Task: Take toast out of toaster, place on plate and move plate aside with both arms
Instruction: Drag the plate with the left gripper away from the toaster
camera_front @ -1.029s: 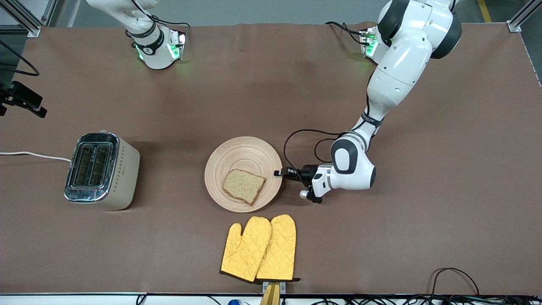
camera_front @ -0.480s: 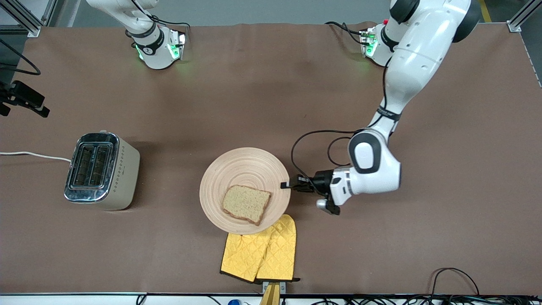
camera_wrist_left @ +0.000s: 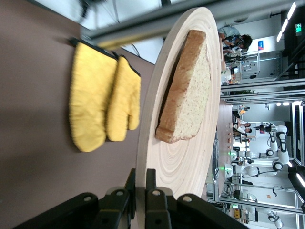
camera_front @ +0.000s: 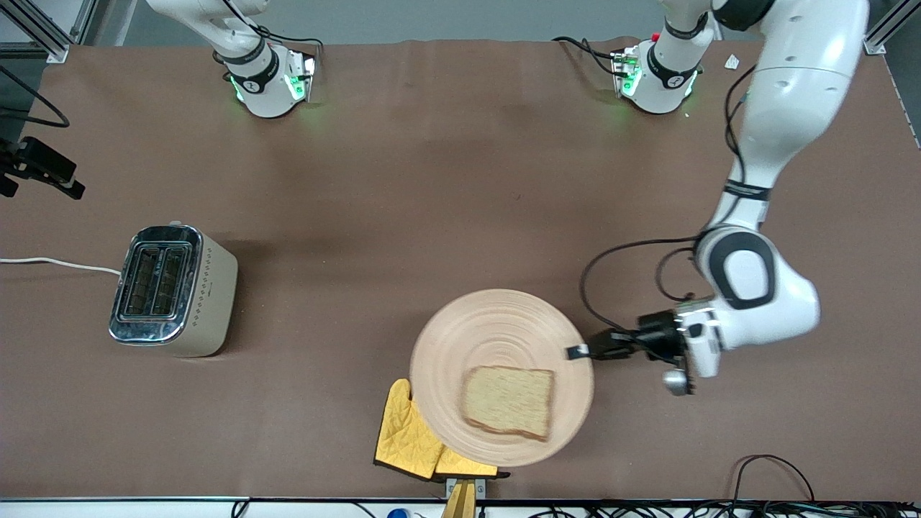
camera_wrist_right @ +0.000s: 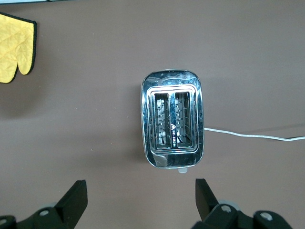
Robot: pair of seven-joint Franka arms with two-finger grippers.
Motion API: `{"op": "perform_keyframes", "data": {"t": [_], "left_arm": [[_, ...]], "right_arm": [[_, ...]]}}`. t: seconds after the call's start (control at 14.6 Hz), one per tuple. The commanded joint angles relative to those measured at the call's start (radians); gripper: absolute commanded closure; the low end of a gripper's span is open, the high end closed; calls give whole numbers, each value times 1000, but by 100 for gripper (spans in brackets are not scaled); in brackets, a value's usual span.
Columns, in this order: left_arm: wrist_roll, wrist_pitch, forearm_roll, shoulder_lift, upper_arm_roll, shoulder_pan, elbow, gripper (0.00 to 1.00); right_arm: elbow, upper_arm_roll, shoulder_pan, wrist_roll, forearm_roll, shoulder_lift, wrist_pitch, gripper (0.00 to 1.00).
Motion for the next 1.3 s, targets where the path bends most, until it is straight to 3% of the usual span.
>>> {"op": "perform_keyframes", "data": {"t": [0.0, 0.34, 0.82, 1.24], "left_arm": [[7, -95, 75, -35, -14, 131, -28, 100], [43, -201, 173, 2, -12, 309, -33, 100], [78, -293, 316, 41, -11, 453, -57, 100], [176, -294, 359, 73, -9, 536, -103, 100]], "right_arm": [[-5, 9, -12, -13, 12, -8, -6, 0], [-5, 7, -12, -13, 12, -8, -9, 0], [-7, 7, -16, -13, 12, -10, -7, 0], [-8, 6, -17, -14, 12, -8, -7, 0]]}}
